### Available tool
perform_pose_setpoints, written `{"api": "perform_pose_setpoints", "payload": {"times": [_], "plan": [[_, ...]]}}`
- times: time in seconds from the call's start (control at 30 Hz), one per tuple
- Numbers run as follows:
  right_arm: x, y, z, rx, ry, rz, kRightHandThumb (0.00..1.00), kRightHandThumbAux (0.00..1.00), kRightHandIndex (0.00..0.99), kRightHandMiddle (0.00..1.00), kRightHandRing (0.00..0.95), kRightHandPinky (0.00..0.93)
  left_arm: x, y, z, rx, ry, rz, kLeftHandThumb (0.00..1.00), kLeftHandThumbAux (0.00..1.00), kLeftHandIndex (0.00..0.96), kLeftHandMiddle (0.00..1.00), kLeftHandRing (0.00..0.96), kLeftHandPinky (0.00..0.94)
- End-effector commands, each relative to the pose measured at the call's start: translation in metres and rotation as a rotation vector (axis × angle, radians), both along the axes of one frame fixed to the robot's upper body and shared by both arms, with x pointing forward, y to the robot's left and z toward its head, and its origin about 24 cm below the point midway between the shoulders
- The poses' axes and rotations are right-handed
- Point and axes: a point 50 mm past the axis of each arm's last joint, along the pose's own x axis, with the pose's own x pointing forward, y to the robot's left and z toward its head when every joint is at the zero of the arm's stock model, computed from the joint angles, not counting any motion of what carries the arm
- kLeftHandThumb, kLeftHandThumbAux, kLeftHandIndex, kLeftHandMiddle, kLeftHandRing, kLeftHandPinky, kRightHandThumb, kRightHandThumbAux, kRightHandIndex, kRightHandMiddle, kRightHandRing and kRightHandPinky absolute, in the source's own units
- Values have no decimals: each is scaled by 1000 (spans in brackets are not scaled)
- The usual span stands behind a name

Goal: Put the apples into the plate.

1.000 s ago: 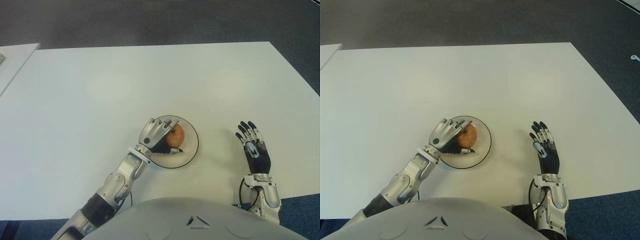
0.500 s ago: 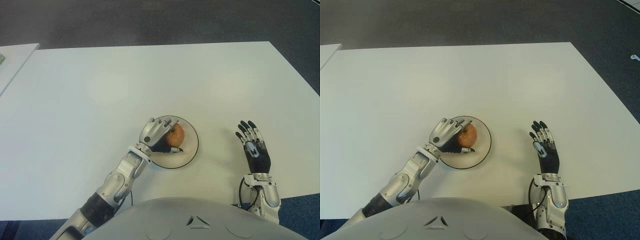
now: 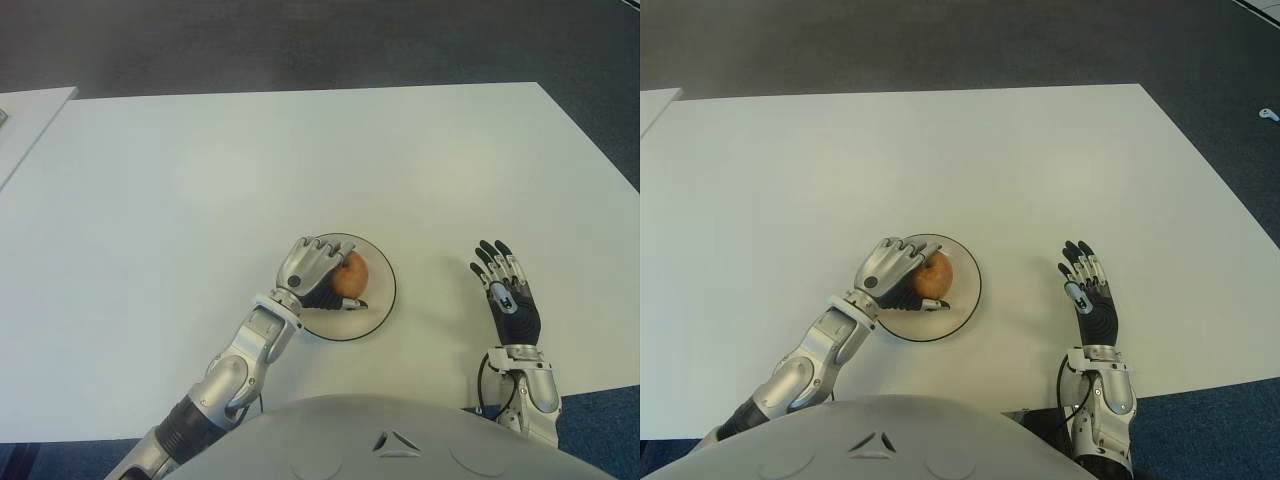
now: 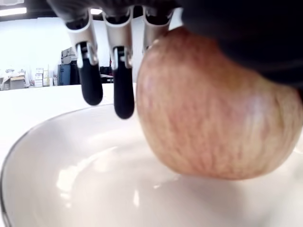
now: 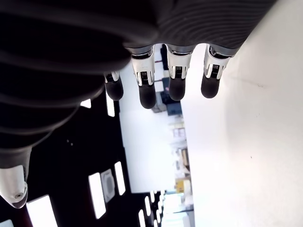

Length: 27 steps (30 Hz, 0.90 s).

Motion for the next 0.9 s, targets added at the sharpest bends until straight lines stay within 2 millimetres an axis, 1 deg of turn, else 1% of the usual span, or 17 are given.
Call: {"api": "perform_pose_setpoints", "payload": {"times": [0.03, 0.27, 0.6, 0.9], "plan": [[-10, 4, -22, 74, 133, -12, 162, 508, 34, 139, 67, 0, 0, -1, 6, 52, -10, -9, 56, 276, 25, 6, 1, 1], [-9, 4, -23, 79, 137, -8, 166, 506, 37, 135, 64, 0, -2, -2, 11, 99, 14, -4, 29, 259, 2, 0, 0, 0], [-8, 4, -23, 78, 126, -10, 173, 513, 37, 132, 62, 0, -3, -3, 16, 58, 4, -16, 39, 243, 0, 0, 0, 0], [-8, 6, -24, 72, 127, -5, 166, 510, 30, 127, 60, 0, -3, -2, 19, 71, 2, -6, 30, 222, 0, 0, 0, 0]]}}
